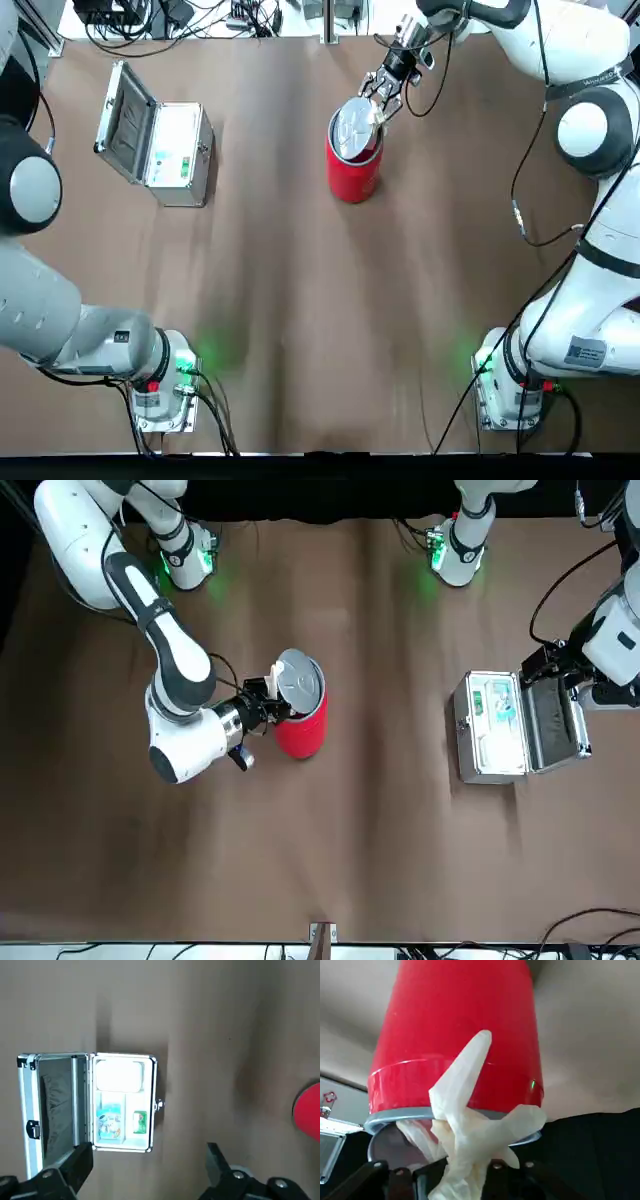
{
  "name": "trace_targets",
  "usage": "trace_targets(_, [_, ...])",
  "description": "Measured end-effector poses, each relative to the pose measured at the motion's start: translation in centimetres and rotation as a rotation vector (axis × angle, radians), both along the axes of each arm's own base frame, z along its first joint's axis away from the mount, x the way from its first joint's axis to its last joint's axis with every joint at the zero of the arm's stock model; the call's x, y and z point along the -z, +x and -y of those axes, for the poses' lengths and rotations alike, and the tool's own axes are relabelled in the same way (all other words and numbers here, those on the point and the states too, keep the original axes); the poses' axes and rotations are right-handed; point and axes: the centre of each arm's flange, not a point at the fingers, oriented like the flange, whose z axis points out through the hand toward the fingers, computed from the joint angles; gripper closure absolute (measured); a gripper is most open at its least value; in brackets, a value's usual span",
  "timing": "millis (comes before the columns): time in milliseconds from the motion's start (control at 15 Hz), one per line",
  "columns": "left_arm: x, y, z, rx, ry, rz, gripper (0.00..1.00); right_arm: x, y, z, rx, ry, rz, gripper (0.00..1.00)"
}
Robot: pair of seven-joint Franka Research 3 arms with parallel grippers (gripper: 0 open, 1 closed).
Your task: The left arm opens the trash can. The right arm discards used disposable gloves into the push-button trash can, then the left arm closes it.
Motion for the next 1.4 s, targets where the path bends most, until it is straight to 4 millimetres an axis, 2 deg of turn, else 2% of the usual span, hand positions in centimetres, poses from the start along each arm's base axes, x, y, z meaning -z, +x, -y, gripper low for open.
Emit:
trace_targets(67, [0.0,0.0,0.0,0.001,0.000,0.000,0.00,0.1,0.1,0.2,0.007,-0.005,-0.004,0.88])
trace_targets(267, [0.0,0.0,0.1,0.002,0.000,0.000,0.00,0.3,0.2,0.5,0.013,-0.013,-0.011,0.59])
trace_targets(333, [0.0,0.0,0.1,0.002,0.000,0.000,0.00,0.4,0.2,0.5,0.014,-0.013,-0.011,0.41])
trace_targets(400, [0.0,0.0,0.1,0.002,0.000,-0.001,0.00,0.3,0.3,0.5,0.015,-0.013,-0.011,0.32])
trace_targets(600, [0.1,0.0,0.1,0.002,0.000,-0.001,0.00,0.2,0.3,0.5,0.018,-0.014,-0.010,0.26])
trace_targets(867, [0.1,0.0,0.1,0.002,0.000,-0.002,0.00,-0.5,0.3,0.6,0.007,-0.019,-0.030,0.25])
trace_targets(1067, [0.1,0.0,0.1,0.002,0.000,-0.002,0.00,-1.7,0.3,1.0,-0.027,-0.015,-0.050,0.25])
trace_targets(1200, [0.1,0.0,0.1,0.002,0.000,-0.002,0.00,-2.8,0.8,2.1,-0.036,-0.012,-0.051,0.26])
trace_targets(1400, [0.1,0.0,0.1,0.002,0.000,-0.002,0.00,-4.7,2.6,5.0,-0.025,-0.019,-0.010,0.26])
